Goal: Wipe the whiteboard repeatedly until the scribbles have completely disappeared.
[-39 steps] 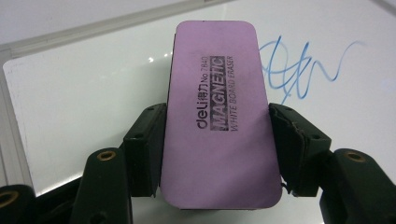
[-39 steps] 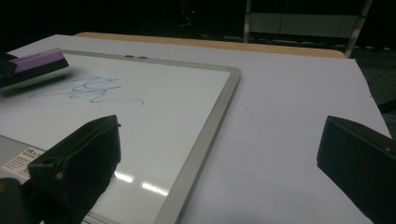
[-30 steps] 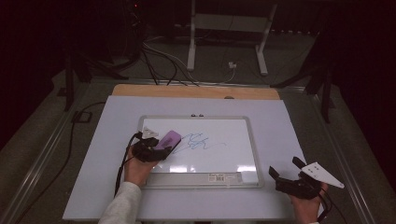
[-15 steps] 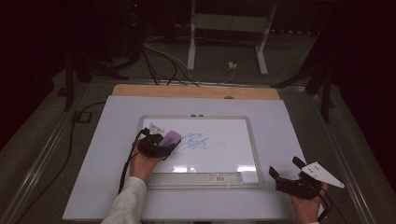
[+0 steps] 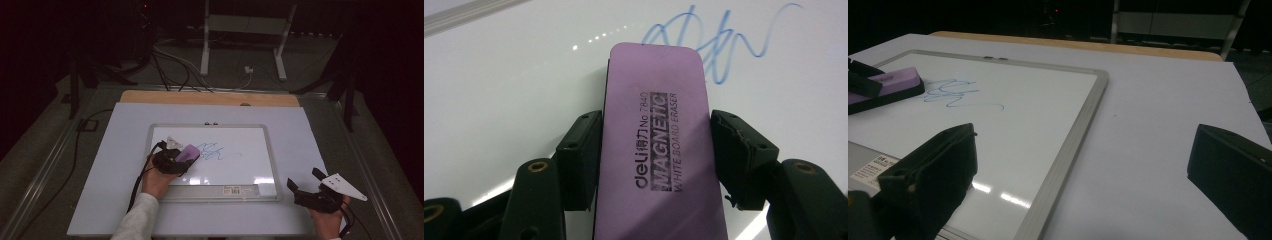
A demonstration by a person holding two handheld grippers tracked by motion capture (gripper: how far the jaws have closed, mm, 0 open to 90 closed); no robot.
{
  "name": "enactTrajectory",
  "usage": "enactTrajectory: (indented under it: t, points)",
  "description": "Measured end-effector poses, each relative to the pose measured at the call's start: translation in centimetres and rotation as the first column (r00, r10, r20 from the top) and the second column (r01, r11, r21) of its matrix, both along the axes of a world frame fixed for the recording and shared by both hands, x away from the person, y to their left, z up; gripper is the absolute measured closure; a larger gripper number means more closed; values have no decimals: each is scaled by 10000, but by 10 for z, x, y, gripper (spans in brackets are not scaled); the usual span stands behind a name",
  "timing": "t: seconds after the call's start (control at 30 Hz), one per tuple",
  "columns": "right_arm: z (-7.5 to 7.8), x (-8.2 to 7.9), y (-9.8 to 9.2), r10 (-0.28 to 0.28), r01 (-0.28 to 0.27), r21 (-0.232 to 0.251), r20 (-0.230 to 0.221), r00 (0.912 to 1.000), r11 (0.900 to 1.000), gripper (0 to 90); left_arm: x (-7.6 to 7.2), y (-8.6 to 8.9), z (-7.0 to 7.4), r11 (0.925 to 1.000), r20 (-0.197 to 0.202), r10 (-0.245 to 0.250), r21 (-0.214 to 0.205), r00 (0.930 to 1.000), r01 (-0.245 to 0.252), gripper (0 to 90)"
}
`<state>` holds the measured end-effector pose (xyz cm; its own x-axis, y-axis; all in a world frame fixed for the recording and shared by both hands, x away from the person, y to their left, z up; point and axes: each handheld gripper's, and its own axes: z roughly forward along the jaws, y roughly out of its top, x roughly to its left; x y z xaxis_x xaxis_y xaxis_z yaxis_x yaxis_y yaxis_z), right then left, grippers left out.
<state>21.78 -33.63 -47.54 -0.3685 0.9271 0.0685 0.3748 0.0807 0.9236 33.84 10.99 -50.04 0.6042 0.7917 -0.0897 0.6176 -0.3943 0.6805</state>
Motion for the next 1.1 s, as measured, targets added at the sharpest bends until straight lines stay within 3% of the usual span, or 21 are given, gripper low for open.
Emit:
enactTrajectory:
  t: [0.17, 0.4, 0.53, 0.67, 0.9, 1.0, 1.1]
  points:
    - [0, 0, -1, -14, 14, 14, 2, 10000, 10000, 1, 2, 2, 0, 9999, 22, 60, 137, 10000, -60, 418]
    - [0, 0, -2, -25, 25, 15, 28, 10000, 10000, 1, 16, 18, 0, 9941, 65, 1065, 174, 9943, -1066, 419]
    - [0, 0, -2, -29, 29, 27, 27, 10000, 10000, 1, 17, 20, 0, 9924, 74, 1211, 209, 9926, -1212, 418]
    - [0, 0, -1, -13, 13, 12, 4, 10000, 10000, 1, 13, 12, 0, 9951, 43, 974, 174, 9952, -974, 418]
    - [0, 0, 0, -3, 3, 14, 12, 10000, 10000, 1, -1, -15, 1, 9999, 12, 19, 166, 10000, -19, 418]
    - [0, 0, -1, -5, 5, 14, 24, 10000, 10000, 1, 0, -17, 1, 9997, -7, -51, 250, 10000, 51, 418]
    - [1, -1, -1, -5, 5, 12, 23, 10000, 10000, 1, 5, -15, 1, 9995, 16, 204, 236, 9998, -204, 418]
